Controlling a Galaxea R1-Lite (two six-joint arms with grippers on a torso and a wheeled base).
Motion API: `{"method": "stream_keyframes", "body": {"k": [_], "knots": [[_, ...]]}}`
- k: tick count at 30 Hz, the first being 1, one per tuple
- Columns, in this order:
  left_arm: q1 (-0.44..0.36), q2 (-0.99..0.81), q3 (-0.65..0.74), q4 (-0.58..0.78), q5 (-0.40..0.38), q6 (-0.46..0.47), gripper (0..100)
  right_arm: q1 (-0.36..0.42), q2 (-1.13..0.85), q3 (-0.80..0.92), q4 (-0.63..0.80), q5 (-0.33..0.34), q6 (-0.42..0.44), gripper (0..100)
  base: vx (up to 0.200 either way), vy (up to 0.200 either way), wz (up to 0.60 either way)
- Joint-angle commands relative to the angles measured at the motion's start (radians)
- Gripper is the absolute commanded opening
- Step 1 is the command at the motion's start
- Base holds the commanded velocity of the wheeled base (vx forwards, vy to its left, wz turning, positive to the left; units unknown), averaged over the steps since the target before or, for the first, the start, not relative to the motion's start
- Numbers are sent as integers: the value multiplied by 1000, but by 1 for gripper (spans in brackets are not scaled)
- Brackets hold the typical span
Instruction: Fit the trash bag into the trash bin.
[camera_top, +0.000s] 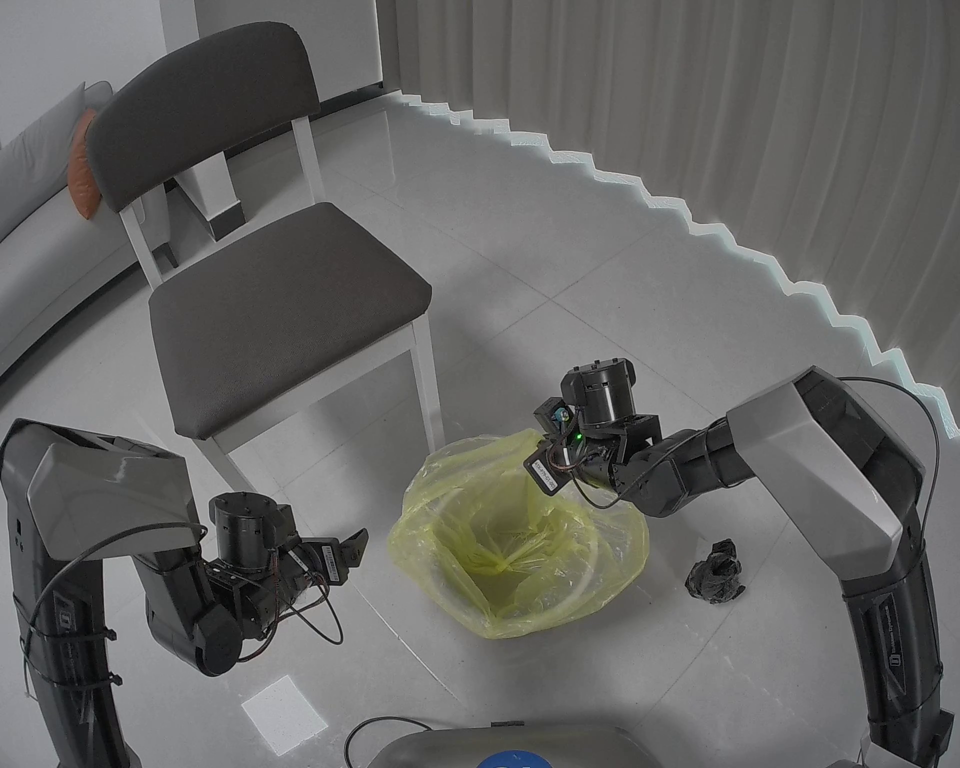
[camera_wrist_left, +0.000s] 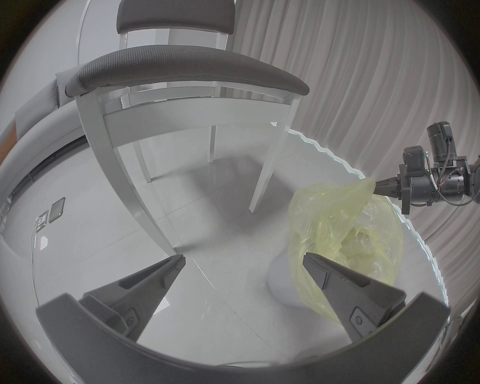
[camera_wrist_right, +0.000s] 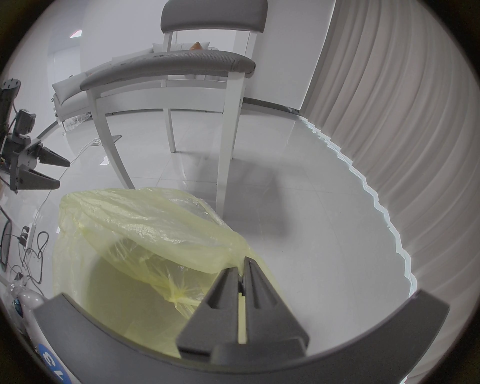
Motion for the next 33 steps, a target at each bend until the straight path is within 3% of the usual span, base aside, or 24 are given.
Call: {"method": "stream_keyframes", "body": {"k": [1,13,14,33], "knots": [[3,-1,4,-1,1,-1,100,1,7,-9,-13,-4,-2,0,0,0,0],[3,-4,17,-17,-1,10,100,1,30,-38,-34,-20,-21,0,0,0,0],[3,-4,19,-17,-1,10,100,-1,30,-38,-36,-23,-30,100,0,0,0],[5,-9,25,-27,-1,9,100,-22,59,-46,-77,-52,-44,100,0,0,0]]}}
